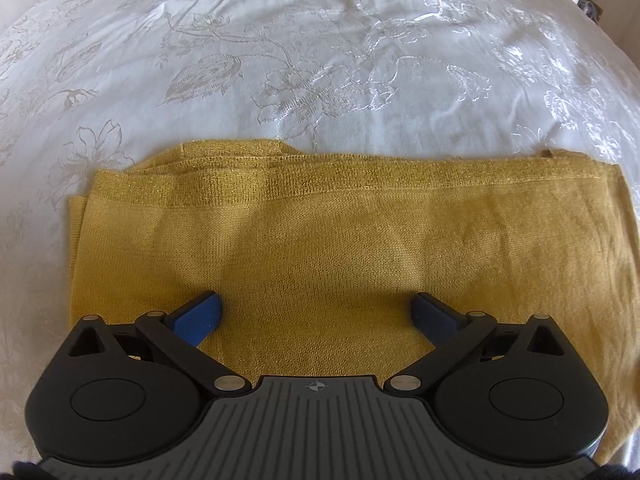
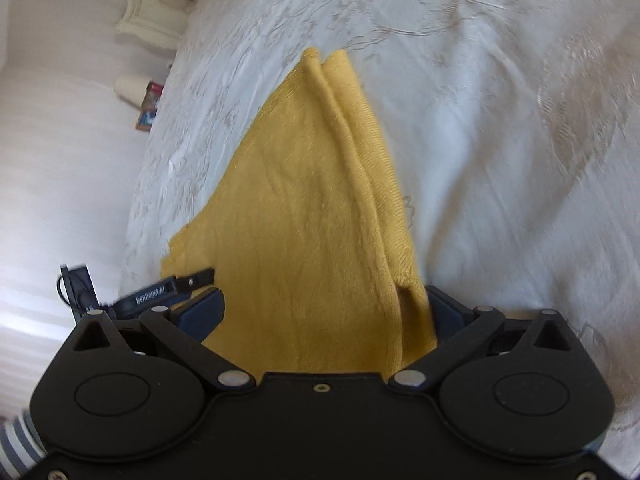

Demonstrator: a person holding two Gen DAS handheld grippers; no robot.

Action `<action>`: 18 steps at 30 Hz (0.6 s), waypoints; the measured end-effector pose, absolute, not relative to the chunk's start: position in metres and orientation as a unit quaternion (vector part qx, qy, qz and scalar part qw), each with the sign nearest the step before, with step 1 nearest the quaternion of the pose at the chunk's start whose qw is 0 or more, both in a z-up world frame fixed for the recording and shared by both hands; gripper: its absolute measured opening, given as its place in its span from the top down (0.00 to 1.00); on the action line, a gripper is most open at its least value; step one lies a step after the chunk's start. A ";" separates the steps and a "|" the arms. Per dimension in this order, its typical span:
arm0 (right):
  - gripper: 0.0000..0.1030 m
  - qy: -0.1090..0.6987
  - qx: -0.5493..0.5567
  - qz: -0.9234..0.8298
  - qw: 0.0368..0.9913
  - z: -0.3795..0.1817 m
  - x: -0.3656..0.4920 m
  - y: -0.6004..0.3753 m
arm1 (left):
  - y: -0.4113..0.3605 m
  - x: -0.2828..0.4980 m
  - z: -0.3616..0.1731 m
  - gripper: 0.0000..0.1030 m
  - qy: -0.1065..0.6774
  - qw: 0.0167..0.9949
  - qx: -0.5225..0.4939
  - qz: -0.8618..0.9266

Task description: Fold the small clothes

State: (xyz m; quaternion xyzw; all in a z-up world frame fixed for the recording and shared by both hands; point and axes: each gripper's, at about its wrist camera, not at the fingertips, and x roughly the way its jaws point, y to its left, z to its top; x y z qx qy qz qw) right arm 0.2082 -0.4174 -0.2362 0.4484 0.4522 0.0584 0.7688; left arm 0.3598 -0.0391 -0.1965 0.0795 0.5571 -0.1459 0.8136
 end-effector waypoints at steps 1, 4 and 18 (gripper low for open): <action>0.00 0.448 0.463 0.056 0.762 -0.238 0.212 -0.422 | -0.040 0.362 -0.192 0.01 0.559 0.813 0.075 -0.146; 0.00 0.445 0.482 0.057 0.752 -0.241 0.224 -0.431 | -0.049 0.364 -0.176 0.01 0.544 0.823 0.041 -0.158; 0.00 0.444 0.465 0.055 0.764 -0.240 0.240 -0.421 | -0.108 0.401 -0.199 0.00 0.568 0.807 0.091 -0.135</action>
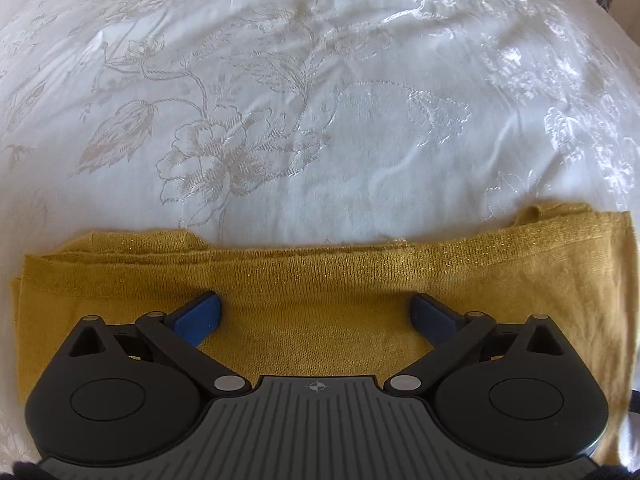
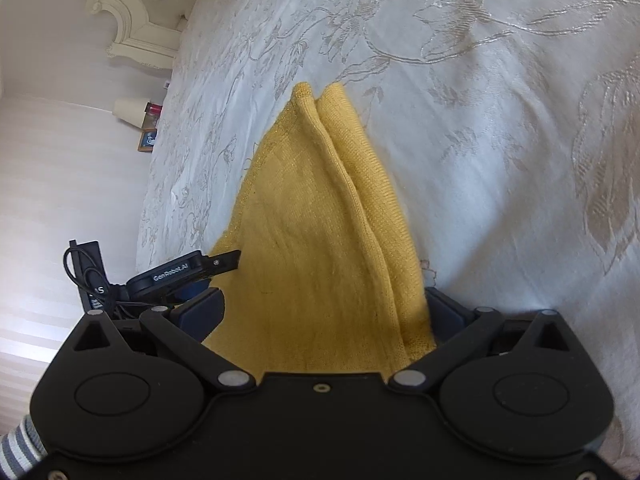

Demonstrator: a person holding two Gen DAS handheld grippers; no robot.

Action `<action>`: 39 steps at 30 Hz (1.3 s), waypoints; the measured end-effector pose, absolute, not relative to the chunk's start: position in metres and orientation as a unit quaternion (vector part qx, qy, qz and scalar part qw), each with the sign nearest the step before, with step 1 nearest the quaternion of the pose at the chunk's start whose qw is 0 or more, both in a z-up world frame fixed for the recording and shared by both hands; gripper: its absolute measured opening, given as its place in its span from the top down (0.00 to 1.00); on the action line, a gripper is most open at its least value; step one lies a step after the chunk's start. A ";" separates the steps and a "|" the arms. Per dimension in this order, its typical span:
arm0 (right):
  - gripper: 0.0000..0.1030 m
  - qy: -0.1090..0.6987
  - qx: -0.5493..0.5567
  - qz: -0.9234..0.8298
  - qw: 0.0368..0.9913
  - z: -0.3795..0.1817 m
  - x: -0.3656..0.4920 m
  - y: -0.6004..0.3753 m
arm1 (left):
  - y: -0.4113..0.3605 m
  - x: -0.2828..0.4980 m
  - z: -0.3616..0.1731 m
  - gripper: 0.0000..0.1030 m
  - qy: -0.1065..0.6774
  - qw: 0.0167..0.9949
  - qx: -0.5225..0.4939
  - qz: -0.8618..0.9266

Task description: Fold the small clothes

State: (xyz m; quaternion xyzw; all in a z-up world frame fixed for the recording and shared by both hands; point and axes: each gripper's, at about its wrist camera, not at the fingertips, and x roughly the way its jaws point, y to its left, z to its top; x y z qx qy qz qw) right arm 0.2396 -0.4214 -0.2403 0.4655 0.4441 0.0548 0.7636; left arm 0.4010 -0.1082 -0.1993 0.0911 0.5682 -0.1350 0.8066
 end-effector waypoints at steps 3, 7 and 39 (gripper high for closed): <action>0.00 0.449 0.453 0.050 0.769 -0.238 0.241 -0.417 | -0.097 0.385 -0.182 0.01 0.549 0.822 0.074 -0.135; 0.00 0.443 0.459 0.059 0.768 -0.240 0.245 -0.419 | -0.084 0.346 -0.166 0.01 0.541 0.828 0.049 -0.139; 0.76 0.509 0.311 0.100 0.797 -0.142 0.302 -0.305 | 0.095 0.276 -0.117 0.01 0.555 0.825 -0.056 -0.096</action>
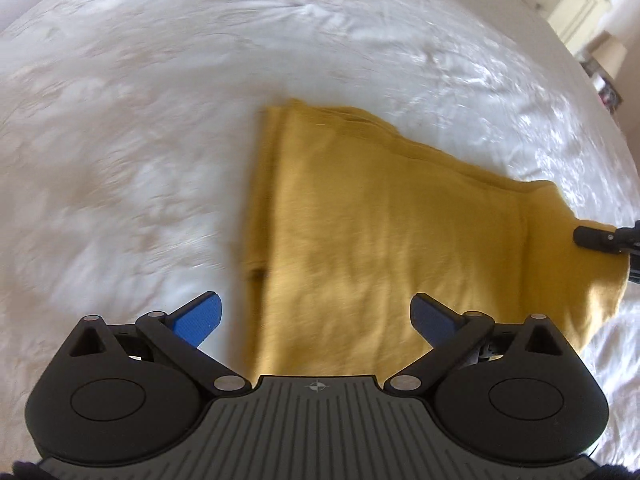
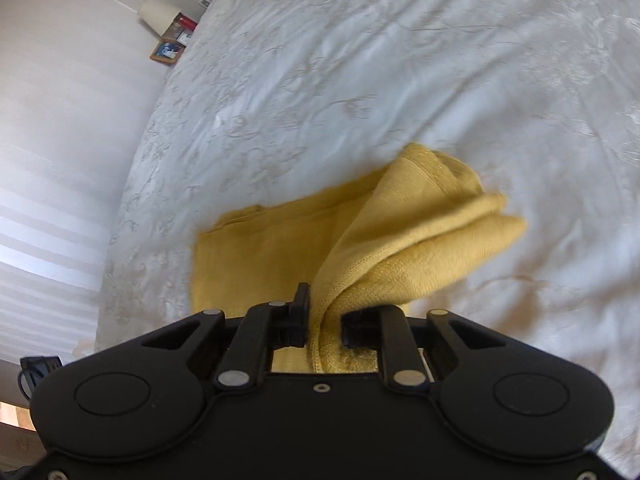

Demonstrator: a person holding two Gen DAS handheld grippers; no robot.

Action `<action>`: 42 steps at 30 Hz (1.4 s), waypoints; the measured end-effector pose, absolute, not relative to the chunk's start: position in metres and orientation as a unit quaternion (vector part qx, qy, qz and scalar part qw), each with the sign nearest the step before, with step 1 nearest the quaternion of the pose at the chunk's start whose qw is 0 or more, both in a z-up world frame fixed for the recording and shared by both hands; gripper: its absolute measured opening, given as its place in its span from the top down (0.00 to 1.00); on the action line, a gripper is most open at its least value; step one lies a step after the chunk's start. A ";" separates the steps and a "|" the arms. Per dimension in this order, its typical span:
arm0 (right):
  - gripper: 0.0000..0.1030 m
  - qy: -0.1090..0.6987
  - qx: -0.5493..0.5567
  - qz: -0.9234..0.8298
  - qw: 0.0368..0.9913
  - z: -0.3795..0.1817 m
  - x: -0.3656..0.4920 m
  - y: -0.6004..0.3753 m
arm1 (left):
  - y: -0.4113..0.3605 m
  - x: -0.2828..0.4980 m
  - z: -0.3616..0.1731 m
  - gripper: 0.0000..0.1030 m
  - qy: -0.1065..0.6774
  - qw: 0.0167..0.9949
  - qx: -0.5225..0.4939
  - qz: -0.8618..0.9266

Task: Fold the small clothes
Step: 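Grasp the sweater end with the right gripper, fold it over, release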

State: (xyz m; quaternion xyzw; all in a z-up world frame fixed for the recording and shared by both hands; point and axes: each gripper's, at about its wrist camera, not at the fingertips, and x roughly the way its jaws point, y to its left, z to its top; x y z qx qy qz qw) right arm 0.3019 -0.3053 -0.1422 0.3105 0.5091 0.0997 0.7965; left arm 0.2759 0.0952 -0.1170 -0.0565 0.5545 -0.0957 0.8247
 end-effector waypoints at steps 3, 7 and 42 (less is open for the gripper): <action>0.76 0.512 0.302 0.108 0.797 -0.138 0.312 -0.273 | 0.126 0.269 -0.114 0.01 0.556 0.824 -0.073 -0.084; 0.76 0.520 0.288 0.124 0.794 -0.136 0.323 -0.227 | 0.164 0.260 -0.115 0.01 0.558 0.821 -0.090 -0.073; 0.48 0.508 0.082 0.139 0.846 -0.132 0.280 -0.076 | 0.181 0.337 -0.117 0.01 0.551 0.807 -0.105 -0.187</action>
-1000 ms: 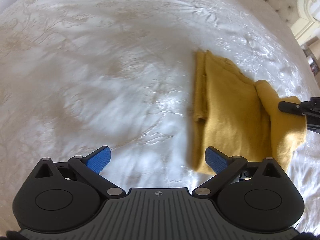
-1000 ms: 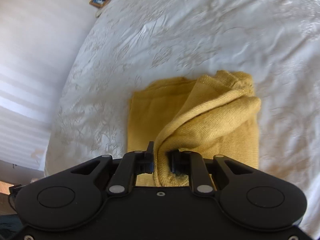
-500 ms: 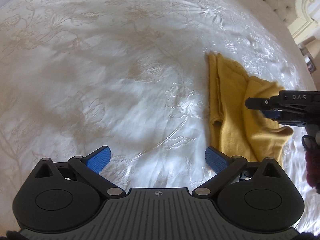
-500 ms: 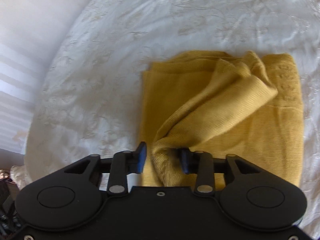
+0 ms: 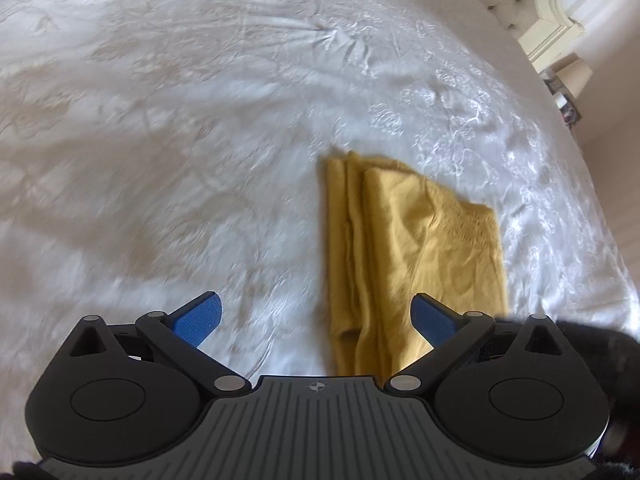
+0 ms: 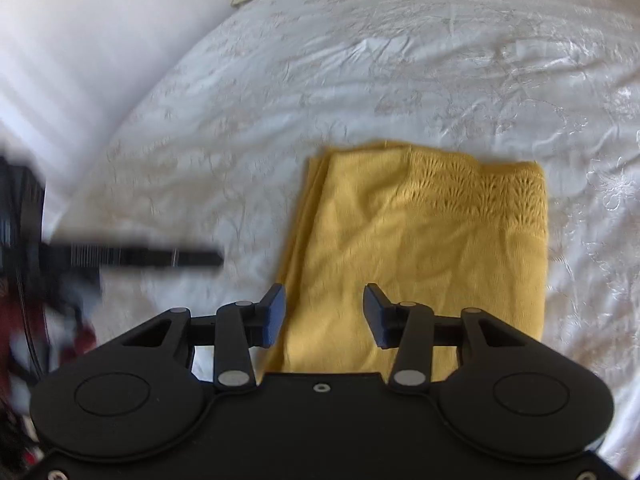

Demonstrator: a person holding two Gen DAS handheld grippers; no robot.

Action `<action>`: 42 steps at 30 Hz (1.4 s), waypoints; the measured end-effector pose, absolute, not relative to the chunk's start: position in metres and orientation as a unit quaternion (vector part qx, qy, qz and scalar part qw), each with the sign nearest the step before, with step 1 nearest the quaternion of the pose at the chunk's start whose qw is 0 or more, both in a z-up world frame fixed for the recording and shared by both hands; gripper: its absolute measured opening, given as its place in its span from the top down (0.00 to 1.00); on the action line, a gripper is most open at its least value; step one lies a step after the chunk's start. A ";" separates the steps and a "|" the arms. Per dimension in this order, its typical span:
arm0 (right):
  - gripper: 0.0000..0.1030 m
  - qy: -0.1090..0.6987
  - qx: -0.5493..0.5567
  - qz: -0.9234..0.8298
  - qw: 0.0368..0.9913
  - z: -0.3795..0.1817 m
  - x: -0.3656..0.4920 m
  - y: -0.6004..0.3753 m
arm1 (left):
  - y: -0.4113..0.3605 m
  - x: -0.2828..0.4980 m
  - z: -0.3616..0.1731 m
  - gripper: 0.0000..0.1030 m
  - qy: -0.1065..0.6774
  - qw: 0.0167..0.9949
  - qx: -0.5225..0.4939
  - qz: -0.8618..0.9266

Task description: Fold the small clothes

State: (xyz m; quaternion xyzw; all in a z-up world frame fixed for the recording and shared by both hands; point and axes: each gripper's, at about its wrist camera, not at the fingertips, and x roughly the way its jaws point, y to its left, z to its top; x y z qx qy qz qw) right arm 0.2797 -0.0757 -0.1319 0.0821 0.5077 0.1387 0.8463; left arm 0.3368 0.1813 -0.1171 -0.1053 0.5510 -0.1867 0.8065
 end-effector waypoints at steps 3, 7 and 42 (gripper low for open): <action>0.48 0.512 0.026 0.163 0.843 -0.142 0.259 -0.051 | 0.174 0.346 -0.117 0.01 0.553 0.804 -0.106 -0.194; 0.43 0.516 -0.061 0.198 0.831 -0.161 0.239 -0.014 | 0.169 0.350 -0.121 0.00 0.561 0.795 -0.116 -0.199; 0.90 0.466 0.072 0.079 0.878 -0.134 0.231 -0.102 | 0.092 0.396 -0.173 0.00 0.596 0.718 -0.240 -0.268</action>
